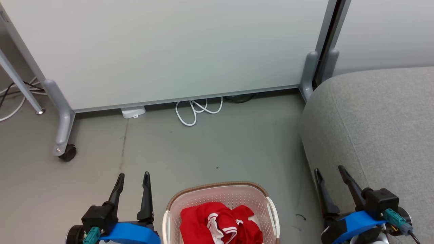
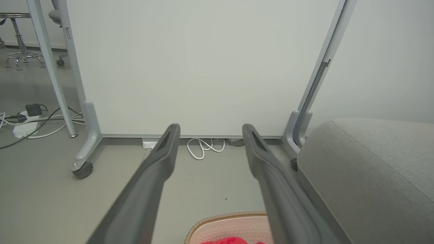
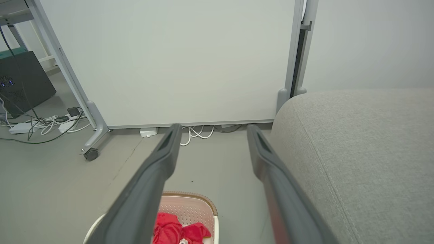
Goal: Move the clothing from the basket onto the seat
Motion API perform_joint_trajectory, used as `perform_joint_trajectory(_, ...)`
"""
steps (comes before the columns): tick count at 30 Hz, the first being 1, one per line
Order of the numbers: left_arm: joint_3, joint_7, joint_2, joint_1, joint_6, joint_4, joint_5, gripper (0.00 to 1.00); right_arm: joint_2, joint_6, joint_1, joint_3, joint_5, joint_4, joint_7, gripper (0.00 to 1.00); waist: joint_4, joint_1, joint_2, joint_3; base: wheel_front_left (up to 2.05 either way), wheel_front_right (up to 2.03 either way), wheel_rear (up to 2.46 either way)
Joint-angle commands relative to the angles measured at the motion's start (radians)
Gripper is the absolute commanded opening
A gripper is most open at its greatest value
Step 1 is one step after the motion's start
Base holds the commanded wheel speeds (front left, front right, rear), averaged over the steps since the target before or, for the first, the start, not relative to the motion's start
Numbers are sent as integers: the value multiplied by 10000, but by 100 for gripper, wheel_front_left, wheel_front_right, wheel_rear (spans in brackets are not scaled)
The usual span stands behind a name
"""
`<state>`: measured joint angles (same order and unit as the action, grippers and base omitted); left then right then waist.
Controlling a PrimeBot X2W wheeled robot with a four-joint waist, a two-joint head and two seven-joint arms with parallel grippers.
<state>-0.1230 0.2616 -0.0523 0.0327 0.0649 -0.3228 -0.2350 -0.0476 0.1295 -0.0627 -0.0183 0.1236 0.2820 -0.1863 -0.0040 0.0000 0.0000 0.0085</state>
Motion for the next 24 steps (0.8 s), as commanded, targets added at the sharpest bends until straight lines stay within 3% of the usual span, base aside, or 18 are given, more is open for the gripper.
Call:
perform_joint_trajectory(1,-35,52,-5,148,-15,-35,82,100,-50,22,-140,-14,-65,-63,41,100,-105,0,0,171,0,0,0)
perform_joint_trajectory(10,-136,50,1,440,73,-568,71,100,-45,22,-472,-312,-262,-375,147,100,-757,0,0,1038,0,0,0)
perform_joint_trajectory(24,-351,45,-200,2248,320,-3317,109,100,-39,14,-1388,-1422,-11,-890,-40,100,-2753,0,0,3403,0,0,0)
